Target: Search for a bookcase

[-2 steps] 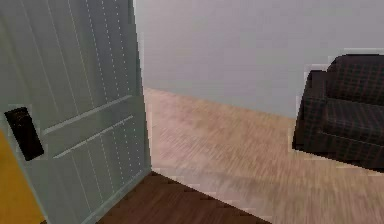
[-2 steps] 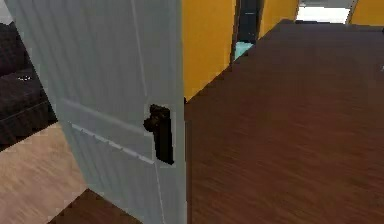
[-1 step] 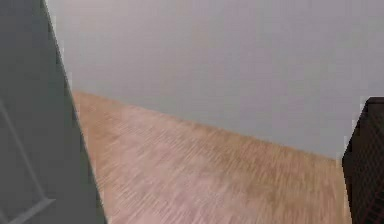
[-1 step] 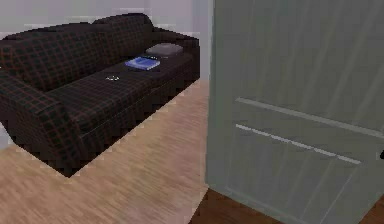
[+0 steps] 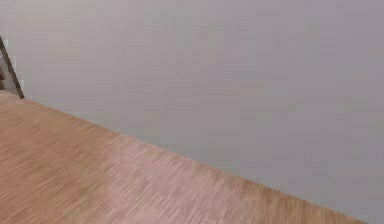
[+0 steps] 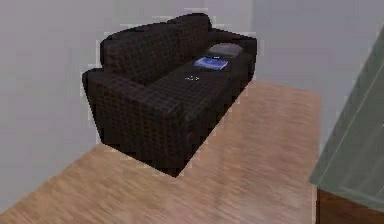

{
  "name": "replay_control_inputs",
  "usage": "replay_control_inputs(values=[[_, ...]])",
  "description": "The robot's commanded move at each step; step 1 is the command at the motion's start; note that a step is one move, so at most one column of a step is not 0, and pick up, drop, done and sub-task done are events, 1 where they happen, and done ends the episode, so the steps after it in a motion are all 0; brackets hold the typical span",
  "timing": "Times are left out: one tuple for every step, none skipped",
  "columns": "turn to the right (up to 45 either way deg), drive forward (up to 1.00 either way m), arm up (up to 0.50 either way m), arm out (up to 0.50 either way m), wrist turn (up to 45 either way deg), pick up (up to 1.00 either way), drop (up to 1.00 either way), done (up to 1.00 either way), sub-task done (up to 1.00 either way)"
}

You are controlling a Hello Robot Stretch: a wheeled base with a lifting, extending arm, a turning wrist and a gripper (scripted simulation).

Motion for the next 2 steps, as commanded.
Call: replay_control_inputs(values=[[6.0, 0.0, 0.0, 0.0, 0.0, 0.0, 0.0, 0.0, 0.0], [0.0, 0.2, 0.0, 0.0, 0.0, 0.0, 0.0, 0.0, 0.0]])
